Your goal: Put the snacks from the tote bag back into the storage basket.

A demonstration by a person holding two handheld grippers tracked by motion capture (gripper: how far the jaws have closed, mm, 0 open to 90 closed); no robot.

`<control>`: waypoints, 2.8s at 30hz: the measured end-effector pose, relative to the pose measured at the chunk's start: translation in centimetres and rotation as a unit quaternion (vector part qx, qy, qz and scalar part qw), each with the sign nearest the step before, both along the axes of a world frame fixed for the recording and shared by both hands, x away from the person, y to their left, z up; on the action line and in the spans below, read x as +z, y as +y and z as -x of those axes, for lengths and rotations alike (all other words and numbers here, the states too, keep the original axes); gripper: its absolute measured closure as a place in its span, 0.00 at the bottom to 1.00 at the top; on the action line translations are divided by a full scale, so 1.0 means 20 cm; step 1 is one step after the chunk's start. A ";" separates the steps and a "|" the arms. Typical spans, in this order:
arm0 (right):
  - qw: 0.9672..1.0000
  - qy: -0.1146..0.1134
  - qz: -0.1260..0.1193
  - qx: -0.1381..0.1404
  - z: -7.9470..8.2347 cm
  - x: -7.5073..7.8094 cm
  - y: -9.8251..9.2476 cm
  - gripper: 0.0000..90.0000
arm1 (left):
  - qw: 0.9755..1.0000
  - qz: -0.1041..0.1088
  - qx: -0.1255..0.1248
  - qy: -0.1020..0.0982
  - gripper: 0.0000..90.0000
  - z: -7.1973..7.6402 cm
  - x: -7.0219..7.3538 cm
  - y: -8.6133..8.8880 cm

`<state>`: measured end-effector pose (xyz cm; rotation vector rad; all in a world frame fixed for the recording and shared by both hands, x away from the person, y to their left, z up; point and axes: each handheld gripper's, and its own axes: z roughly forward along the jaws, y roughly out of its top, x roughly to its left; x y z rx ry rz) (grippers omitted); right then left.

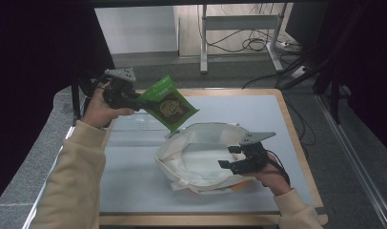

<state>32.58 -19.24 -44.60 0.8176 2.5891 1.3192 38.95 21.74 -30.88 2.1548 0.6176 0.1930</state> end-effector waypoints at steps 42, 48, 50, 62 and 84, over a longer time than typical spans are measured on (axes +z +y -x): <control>1.000 0.005 0.000 0.007 -0.02 -0.02 0.00 0.33 | 0.998 -0.019 0.048 0.032 0.85 -0.33 -0.13 0.23; 1.000 0.004 0.002 0.006 -0.02 -0.02 0.00 0.33 | 0.998 -0.021 0.045 0.035 0.85 -0.39 -0.15 0.25; 1.000 0.004 0.001 0.006 -0.02 -0.02 0.00 0.33 | 0.998 -0.020 0.046 0.036 0.85 -0.41 -0.15 0.25; 1.000 0.006 0.006 0.009 -0.02 -0.03 0.01 0.32 | 0.997 -0.020 0.055 0.051 0.85 -0.50 -0.23 0.28; 1.000 0.001 0.008 0.007 -0.01 -0.03 -0.01 0.31 | 0.992 -0.084 0.070 0.069 0.85 -0.56 -0.33 0.38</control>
